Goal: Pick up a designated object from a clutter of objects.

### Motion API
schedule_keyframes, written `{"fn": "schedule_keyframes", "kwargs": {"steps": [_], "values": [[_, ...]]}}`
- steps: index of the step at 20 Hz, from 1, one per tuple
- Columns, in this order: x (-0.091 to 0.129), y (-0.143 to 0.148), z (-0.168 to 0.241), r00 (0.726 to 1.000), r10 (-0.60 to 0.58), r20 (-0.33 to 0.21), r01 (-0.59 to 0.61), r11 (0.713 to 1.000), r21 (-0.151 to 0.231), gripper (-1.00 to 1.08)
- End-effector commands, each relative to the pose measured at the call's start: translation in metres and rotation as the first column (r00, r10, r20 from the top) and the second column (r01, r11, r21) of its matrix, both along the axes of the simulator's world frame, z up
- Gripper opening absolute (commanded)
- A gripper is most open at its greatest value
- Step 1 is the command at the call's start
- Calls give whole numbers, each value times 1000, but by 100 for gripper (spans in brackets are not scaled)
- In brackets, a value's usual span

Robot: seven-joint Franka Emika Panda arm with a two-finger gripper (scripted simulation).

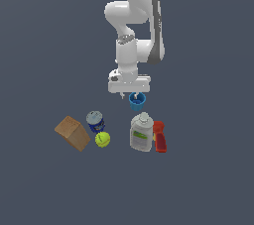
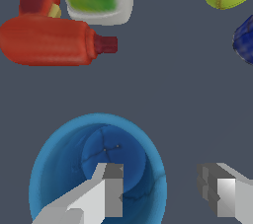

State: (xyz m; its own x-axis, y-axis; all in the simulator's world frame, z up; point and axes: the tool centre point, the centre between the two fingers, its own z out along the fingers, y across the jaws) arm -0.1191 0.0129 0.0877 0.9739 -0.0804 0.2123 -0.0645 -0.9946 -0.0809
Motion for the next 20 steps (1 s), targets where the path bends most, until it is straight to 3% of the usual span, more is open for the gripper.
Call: {"fn": "schedule_keyframes", "kwargs": {"steps": [1, 9, 10, 20], "values": [[1, 0, -6, 1000, 0, 0, 0, 1000, 0, 28], [3, 1, -16, 1000, -1, 1, 1, 1000, 0, 28], [3, 1, -16, 1000, -1, 1, 1, 1000, 0, -100], [3, 1, -16, 1000, 0, 1, 0, 1000, 0, -100]]}}
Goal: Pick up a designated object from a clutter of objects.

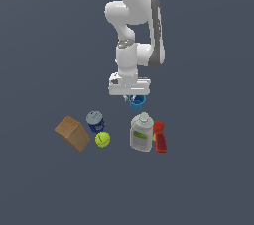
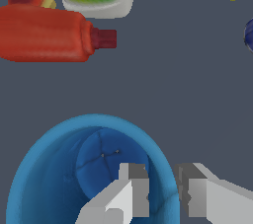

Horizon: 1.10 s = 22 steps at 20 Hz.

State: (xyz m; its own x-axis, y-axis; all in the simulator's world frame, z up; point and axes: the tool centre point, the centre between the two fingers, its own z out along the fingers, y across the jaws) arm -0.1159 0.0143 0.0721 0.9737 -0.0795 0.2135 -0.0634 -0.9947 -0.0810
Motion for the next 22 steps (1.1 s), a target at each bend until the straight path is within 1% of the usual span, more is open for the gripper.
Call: {"fn": "schedule_keyframes", "kwargs": {"steps": [1, 10, 22], "values": [[0, 0, 0, 1000, -1, 0, 1, 1000, 0, -100], [3, 0, 9, 1000, -1, 0, 1, 1000, 1, -100], [12, 0, 40, 1000, -2, -1, 2, 1000, 1, -100]]}}
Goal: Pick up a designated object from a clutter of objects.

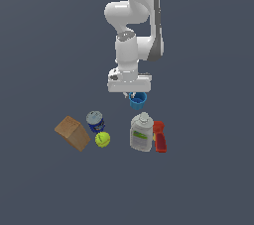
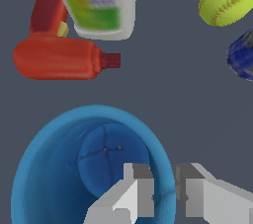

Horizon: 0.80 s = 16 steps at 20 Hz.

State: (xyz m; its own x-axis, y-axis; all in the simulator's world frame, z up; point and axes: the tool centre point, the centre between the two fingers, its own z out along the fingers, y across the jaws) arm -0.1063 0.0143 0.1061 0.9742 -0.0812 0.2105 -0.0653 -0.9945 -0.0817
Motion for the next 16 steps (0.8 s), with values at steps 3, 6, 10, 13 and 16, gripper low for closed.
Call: {"fn": "schedule_keyframes", "kwargs": {"steps": [3, 6, 10, 13, 16], "values": [[5, -1, 17, 1000, -1, 1, 1, 1000, -1, -100], [9, -1, 29, 1000, -2, 1, 2, 1000, -3, -100], [15, -2, 48, 1000, -3, 1, 3, 1000, -6, -100], [20, -3, 65, 1000, -4, 1, 4, 1000, -8, -100], [25, -3, 85, 1000, -4, 1, 4, 1000, -10, -100]]}}
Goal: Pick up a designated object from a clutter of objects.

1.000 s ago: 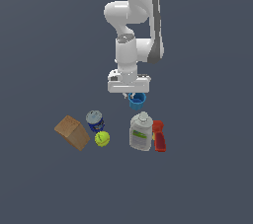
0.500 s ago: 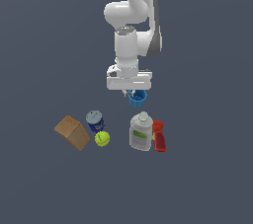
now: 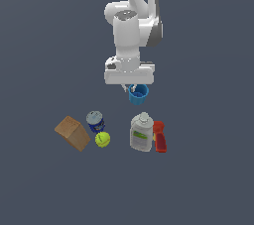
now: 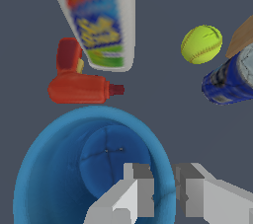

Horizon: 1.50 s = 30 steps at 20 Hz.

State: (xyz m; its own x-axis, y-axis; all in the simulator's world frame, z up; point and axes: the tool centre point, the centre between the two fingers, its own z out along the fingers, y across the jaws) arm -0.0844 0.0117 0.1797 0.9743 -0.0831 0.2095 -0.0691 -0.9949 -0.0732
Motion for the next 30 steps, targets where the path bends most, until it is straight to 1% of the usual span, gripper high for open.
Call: {"fn": "schedule_keyframes", "kwargs": {"steps": [1, 21, 25, 30], "values": [[6, -1, 19, 1000, -1, 3, 1, 1000, -2, -100], [60, 0, 192, 1000, 2, 4, -2, 1000, 2, -100], [70, 0, 218, 1000, 3, 4, -3, 1000, 4, -100], [79, 1, 240, 1000, 4, 4, -4, 1000, 5, -100]]}}
